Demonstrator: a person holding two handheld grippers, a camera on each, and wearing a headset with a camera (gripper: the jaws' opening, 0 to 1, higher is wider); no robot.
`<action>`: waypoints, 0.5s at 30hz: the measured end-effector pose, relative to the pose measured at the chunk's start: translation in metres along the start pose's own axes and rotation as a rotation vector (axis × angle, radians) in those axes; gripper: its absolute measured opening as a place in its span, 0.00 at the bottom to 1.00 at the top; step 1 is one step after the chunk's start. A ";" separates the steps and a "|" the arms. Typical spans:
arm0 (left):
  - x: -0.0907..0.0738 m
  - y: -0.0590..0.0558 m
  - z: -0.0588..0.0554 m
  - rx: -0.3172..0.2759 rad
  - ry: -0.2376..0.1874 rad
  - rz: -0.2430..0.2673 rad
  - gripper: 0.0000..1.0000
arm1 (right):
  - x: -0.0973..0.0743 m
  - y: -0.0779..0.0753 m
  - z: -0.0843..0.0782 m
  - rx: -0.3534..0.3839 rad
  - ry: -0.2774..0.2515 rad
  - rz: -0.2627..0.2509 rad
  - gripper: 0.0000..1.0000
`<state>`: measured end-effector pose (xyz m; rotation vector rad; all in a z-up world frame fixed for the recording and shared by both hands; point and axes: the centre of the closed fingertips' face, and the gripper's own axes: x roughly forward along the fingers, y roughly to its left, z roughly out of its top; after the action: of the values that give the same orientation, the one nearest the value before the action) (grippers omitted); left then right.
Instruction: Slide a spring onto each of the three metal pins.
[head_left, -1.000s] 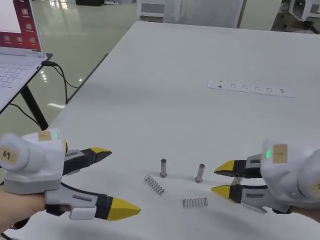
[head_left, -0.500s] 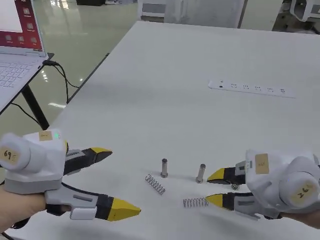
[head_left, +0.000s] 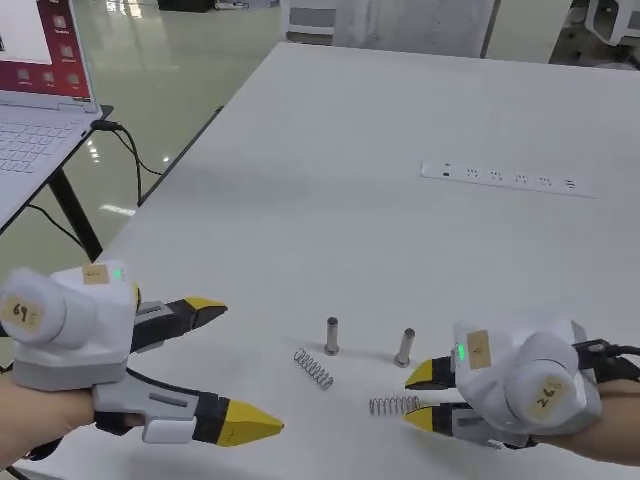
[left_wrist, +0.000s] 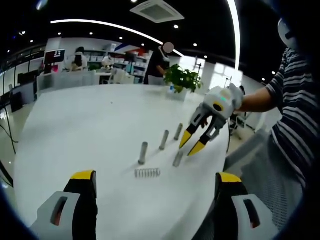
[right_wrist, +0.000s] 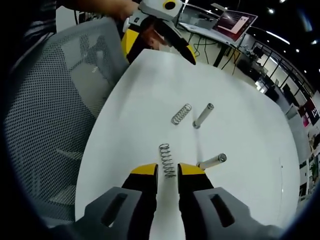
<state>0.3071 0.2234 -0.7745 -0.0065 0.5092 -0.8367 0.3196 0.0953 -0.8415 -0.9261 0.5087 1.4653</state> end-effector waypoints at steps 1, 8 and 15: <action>0.000 0.000 0.000 0.000 0.001 0.000 0.95 | 0.001 0.000 -0.001 0.003 0.001 0.002 0.12; 0.000 0.000 -0.001 -0.001 0.004 -0.002 0.95 | 0.011 0.000 -0.007 0.011 0.027 0.019 0.09; 0.000 -0.002 -0.003 0.006 0.013 -0.008 0.95 | 0.015 0.005 -0.015 -0.001 0.051 0.040 0.08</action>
<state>0.3045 0.2227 -0.7765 0.0021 0.5194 -0.8466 0.3195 0.0913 -0.8630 -0.9612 0.5669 1.4807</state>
